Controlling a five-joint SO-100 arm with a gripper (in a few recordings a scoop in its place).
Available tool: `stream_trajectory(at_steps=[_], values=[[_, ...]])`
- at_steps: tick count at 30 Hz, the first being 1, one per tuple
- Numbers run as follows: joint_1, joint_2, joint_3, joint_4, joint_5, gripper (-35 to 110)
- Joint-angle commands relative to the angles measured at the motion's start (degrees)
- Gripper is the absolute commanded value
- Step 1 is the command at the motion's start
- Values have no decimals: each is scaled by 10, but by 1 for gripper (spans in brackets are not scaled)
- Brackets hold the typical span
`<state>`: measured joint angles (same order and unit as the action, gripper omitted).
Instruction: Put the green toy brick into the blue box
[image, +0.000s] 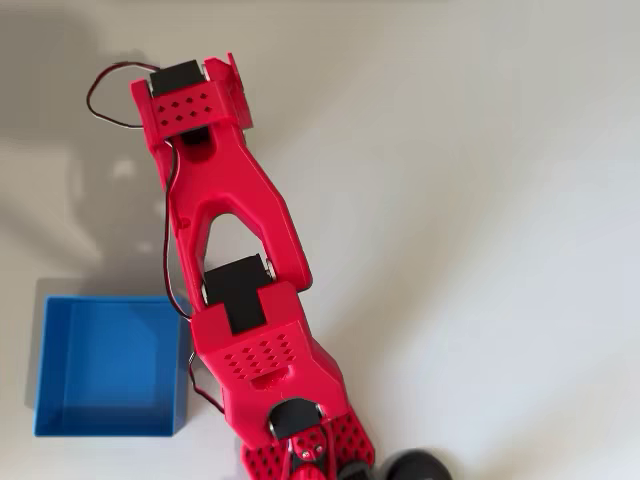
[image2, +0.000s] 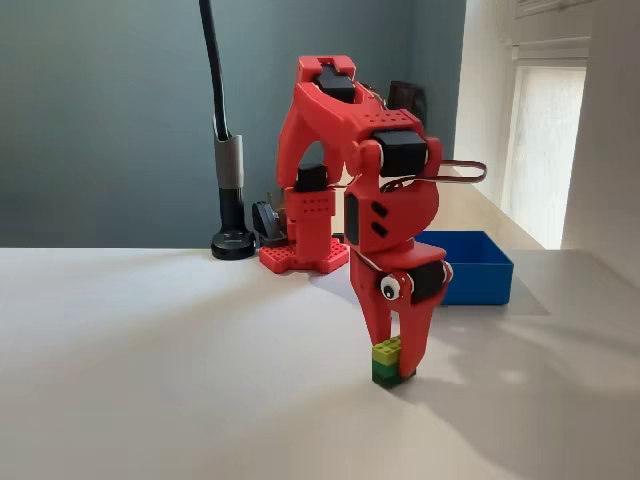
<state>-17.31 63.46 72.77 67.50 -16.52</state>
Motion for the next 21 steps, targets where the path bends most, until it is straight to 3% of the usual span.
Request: stream_trajectory(at_steps=[1, 21], values=[[-29, 75, -32, 16, -4, 0], [-156, 304, 120, 24, -9, 0]])
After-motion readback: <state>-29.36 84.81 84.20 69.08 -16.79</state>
